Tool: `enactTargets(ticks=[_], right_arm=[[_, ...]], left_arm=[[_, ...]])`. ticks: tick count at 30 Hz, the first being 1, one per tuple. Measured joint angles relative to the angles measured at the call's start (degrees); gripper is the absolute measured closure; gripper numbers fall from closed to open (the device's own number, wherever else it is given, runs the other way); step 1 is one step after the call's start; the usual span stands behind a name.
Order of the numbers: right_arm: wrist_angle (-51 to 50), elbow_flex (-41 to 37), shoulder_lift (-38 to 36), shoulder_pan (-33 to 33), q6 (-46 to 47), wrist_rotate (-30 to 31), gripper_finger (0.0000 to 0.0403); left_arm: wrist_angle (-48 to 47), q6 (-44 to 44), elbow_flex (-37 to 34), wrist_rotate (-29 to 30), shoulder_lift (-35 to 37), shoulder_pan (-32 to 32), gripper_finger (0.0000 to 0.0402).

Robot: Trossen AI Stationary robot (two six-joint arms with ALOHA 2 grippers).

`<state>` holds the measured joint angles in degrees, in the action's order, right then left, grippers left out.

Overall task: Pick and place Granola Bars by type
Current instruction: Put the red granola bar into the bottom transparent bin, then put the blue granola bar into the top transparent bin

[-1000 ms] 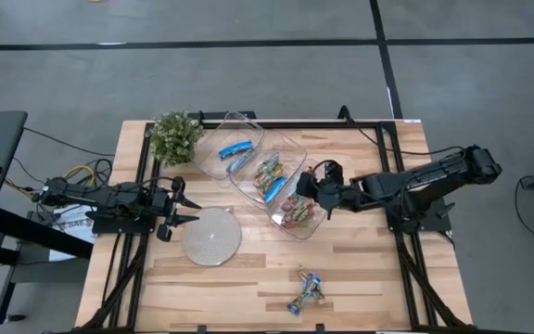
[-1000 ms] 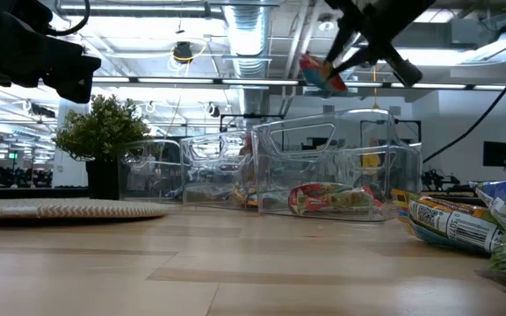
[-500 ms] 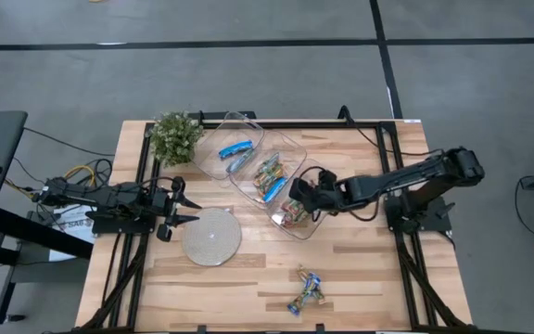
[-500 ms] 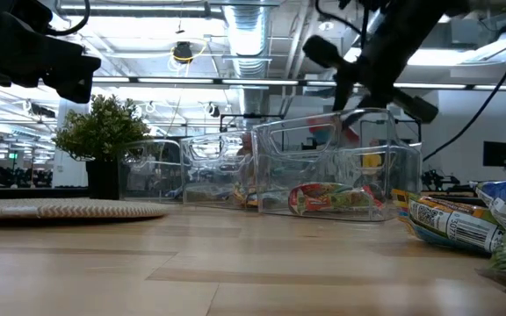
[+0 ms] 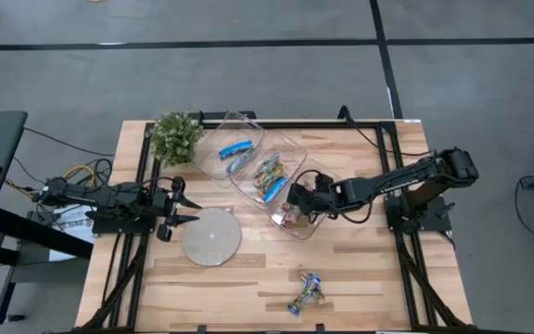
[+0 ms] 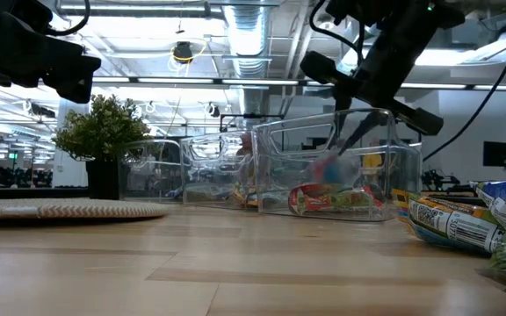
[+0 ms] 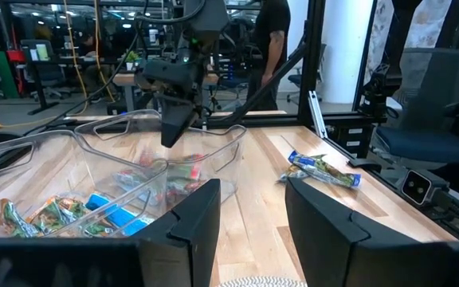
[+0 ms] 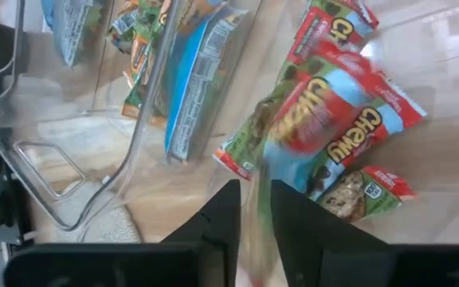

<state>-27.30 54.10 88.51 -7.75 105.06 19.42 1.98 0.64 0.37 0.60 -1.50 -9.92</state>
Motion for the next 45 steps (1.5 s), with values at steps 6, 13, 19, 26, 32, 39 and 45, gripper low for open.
enactTargets(ticks=[6, 13, 19, 26, 32, 39, 45], right_arm=[[0.2, 0.0, 0.0, 0.0, 0.0, 0.0, 0.0310], [1.6, 0.0, -2.2, -1.7, -1.4, 1.1, 0.0300], [4.3, 0.0, -5.5, -4.8, -9.6, 1.9, 0.0300], [9.0, 0.0, -8.4, -9.4, -26.6, -1.7, 0.0300], [11.6, 0.9, -8.7, -13.6, -52.6, -10.0, 0.0300], [11.0, 1.9, -8.7, -18.3, -82.9, -17.4, 0.0300], [9.1, 1.9, -8.6, -23.5, -109.6, -18.0, 0.0300]], left_arm=[[0.0, 0.0, 0.0, 0.0, 0.0, 0.0, 0.0264], [0.0, 0.0, 0.0, 0.0, 0.0, 0.0, 0.0264], [0.0, 0.0, 0.0, 0.0, 0.0, 0.0, 0.0264], [0.0, 0.0, 0.0, 0.0, 0.0, 0.0, 0.0264], [0.0, 0.0, 0.0, 0.0, 0.0, 0.0, 0.0264], [0.0, 0.0, 0.0, 0.0, 0.0, 0.0, 0.0264], [0.0, 0.0, 0.0, 0.0, 0.0, 0.0, 0.0264]])
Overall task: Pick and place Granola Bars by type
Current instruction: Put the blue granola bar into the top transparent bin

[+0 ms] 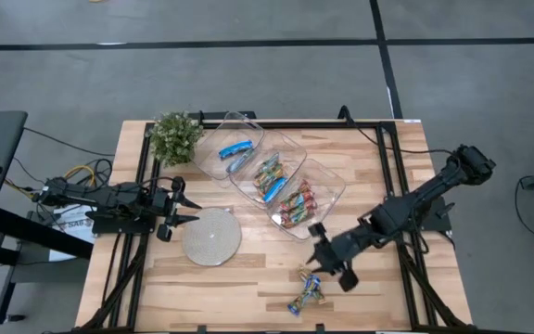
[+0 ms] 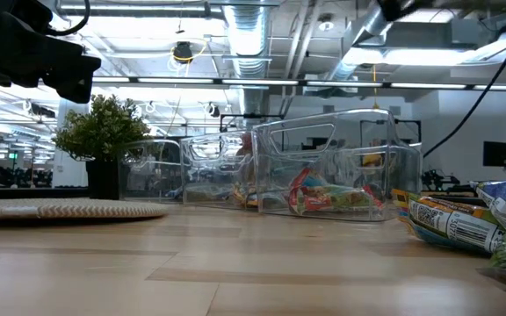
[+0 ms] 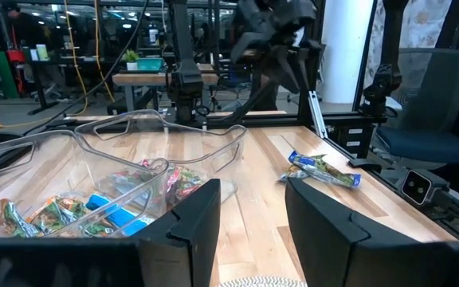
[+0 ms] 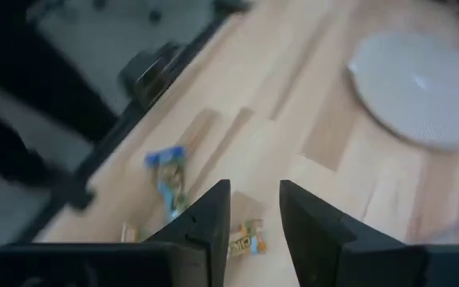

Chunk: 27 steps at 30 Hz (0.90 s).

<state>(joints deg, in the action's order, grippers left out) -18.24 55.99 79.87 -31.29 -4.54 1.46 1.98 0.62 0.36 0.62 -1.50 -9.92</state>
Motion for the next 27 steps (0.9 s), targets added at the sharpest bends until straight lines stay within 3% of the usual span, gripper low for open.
enactTargets(ticks=[8, 15, 21, 27], right_arm=[[-4.0, 0.0, 0.0, -7.2, -12.7, 7.4, 0.0292], [-6.4, 2.4, 3.1, -10.8, -13.8, 13.5, 0.0219], [-5.6, 5.5, 8.4, -11.5, -14.0, 13.6, 0.0146], [-6.7, 9.3, 14.5, -11.6, -13.9, 10.4, 0.0138]], left_arm=[[0.0, 0.0, 0.0, 0.0, 0.0, 0.0, 0.0264], [0.0, 0.0, 0.0, 0.0, 0.0, 0.0, 0.0264], [0.0, 0.0, 0.0, 0.0, 0.0, 0.0, 0.0264], [0.0, 0.0, 0.0, 0.0, 0.0, 0.0, 0.0264]])
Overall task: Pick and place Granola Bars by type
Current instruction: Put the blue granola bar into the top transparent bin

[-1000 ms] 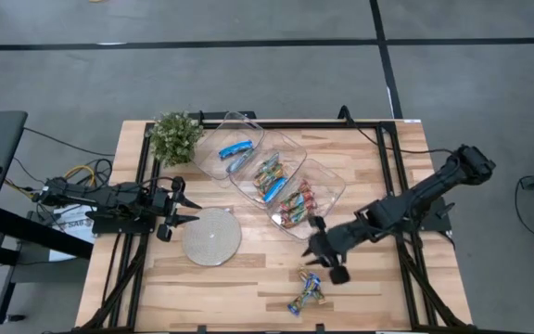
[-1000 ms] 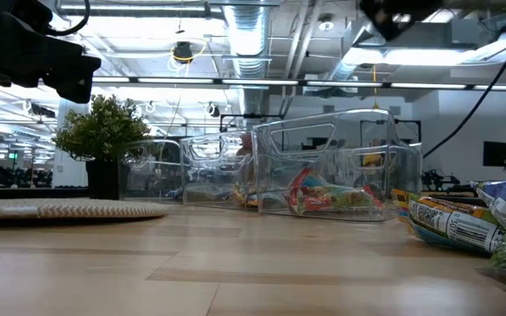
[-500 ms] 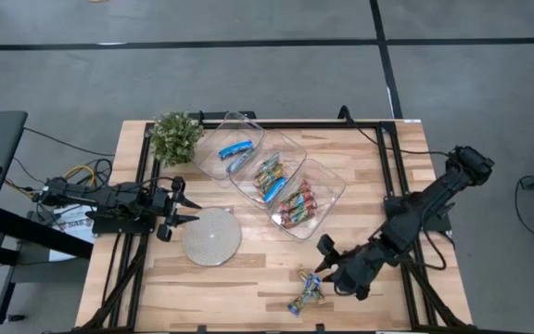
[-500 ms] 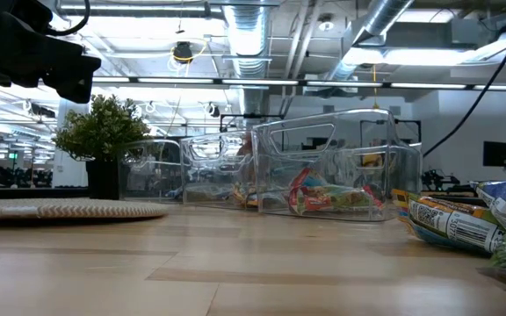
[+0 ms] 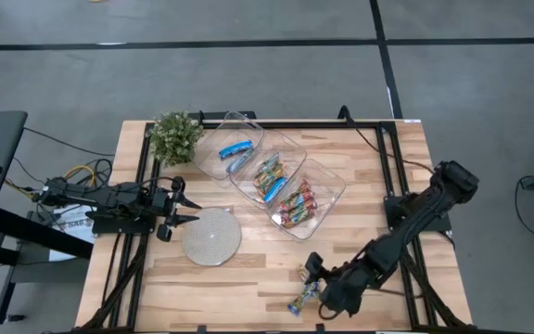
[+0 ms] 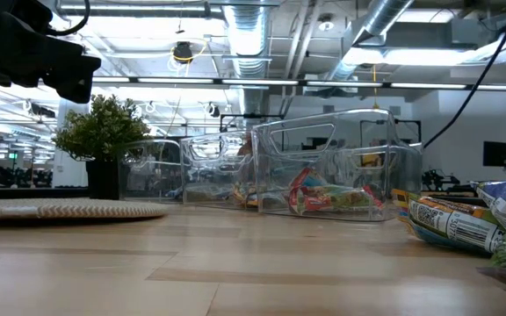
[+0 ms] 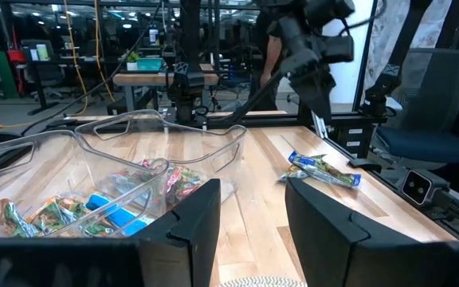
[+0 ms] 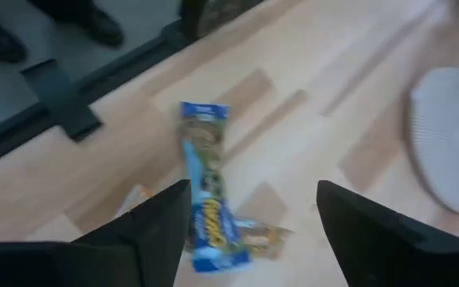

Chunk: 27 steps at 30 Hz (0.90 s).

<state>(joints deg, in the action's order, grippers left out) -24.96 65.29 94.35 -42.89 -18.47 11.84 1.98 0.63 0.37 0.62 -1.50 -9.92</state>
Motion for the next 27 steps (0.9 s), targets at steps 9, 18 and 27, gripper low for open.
enactTargets(ticks=[9, 18, 27], right_arm=[[-0.3, 4.9, 9.7, 0.3, 0.0, -6.0, 0.0142], [0.3, 8.3, 15.9, 1.8, -0.9, -7.8, 0.0142], [-0.2, 8.8, 18.6, 2.9, 0.1, -8.3, 0.0143]], left_arm=[[0.0, 0.0, 0.0, 0.0, 0.0, 0.0, 0.0264], [0.0, 0.0, 0.0, 0.0, 0.0, 0.0, 0.0264], [0.0, 0.0, 0.0, 0.0, 0.0, 0.0, 0.0264]])
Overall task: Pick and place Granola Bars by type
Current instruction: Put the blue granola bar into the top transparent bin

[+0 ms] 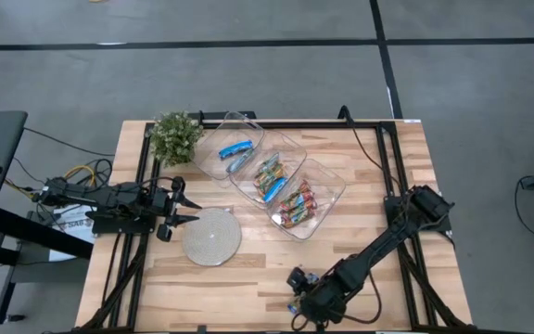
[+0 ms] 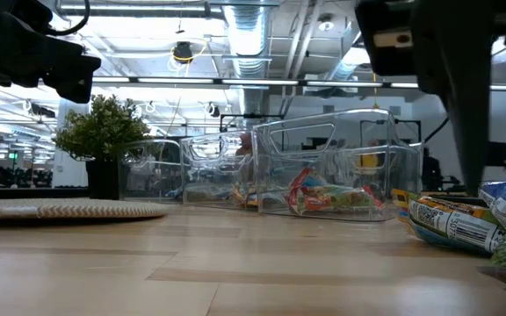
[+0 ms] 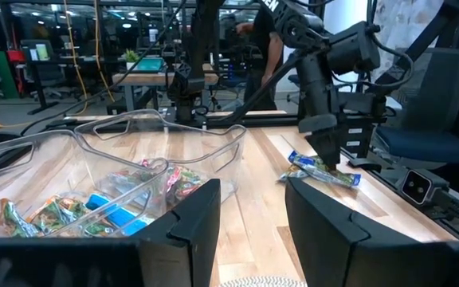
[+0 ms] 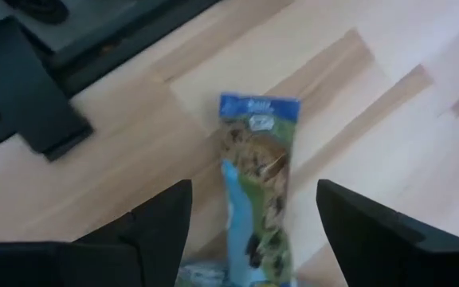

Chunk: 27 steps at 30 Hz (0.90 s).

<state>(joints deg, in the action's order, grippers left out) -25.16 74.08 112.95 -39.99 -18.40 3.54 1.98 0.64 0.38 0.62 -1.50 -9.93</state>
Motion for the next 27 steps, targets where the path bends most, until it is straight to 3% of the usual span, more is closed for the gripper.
enactTargets(ticks=[14, 27], right_arm=[[-3.8, 0.0, 2.5, 2.6, 4.9, -0.9, 0.0153], [-4.4, -0.1, 2.5, 2.1, 7.9, -1.1, 0.0310]], left_arm=[[0.0, 0.0, 0.0, 0.0, 0.0, 0.0, 0.0264], [0.0, 0.0, 0.0, 0.0, 0.0, 0.0, 0.0264]])
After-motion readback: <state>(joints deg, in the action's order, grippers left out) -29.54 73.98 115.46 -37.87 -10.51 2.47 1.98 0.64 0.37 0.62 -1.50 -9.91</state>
